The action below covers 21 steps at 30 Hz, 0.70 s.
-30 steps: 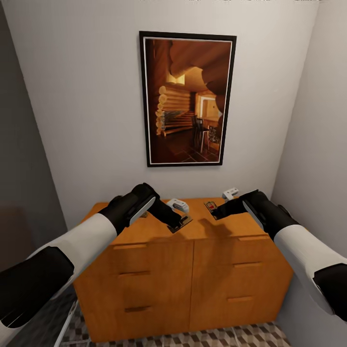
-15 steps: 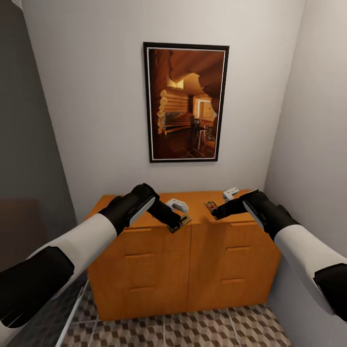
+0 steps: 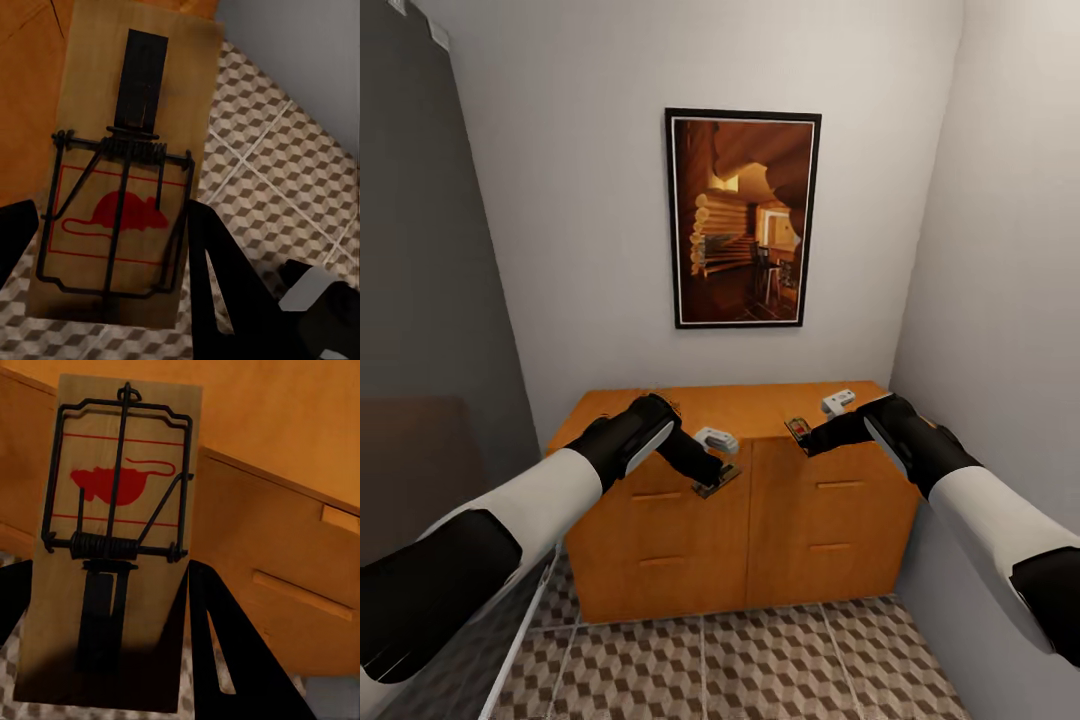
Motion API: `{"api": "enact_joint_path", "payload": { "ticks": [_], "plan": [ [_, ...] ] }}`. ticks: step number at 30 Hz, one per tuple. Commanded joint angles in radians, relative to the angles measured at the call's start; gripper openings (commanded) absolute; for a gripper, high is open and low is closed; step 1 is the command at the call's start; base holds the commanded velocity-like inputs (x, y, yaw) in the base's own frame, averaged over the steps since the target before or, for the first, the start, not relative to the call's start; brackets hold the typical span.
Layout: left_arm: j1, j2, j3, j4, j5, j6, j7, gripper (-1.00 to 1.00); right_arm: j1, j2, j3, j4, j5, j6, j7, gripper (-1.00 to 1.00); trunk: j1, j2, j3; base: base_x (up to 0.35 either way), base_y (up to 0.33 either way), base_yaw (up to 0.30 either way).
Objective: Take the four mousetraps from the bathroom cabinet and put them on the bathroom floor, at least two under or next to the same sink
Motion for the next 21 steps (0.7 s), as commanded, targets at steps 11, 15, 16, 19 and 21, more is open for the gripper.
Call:
{"api": "enact_joint_path", "payload": {
  "ticks": [11,15,16,19,21],
  "plan": [
    [0.128,-0.010,-0.005,0.044,-0.004,-0.019,-0.004,-1.00,0.005,0.001,0.005,-0.002,-0.008,0.007,-0.002,-1.00,-0.001,-0.001,-0.001,-0.337,0.000,0.000],
    [0.185,-0.011,-0.006,0.046,-0.002,-0.056,-0.003,-1.00,0.005,0.001,0.005,-0.002,-0.008,0.007,-0.001,-1.00,-0.001,-0.001,-0.001,-0.298,0.000,0.000],
    [0.209,-0.011,-0.006,0.046,-0.002,-0.072,-0.003,-1.00,0.005,0.001,0.005,-0.001,-0.008,0.007,-0.002,-1.00,-0.001,-0.001,-0.001,-0.093,0.000,0.000],
    [0.261,-0.010,-0.006,0.047,0.001,-0.130,-0.003,-1.00,0.030,0.002,0.010,0.002,-0.008,0.005,-0.005,-1.00,-0.001,-0.001,-0.001,-0.031,0.000,0.000],
    [0.292,-0.007,-0.005,0.048,0.002,-0.165,-0.003,-1.00,0.051,0.002,0.010,0.008,-0.008,0.002,-0.008,-1.00,-0.001,-0.001,-0.001,-0.003,0.000,0.000]
  ]
}}
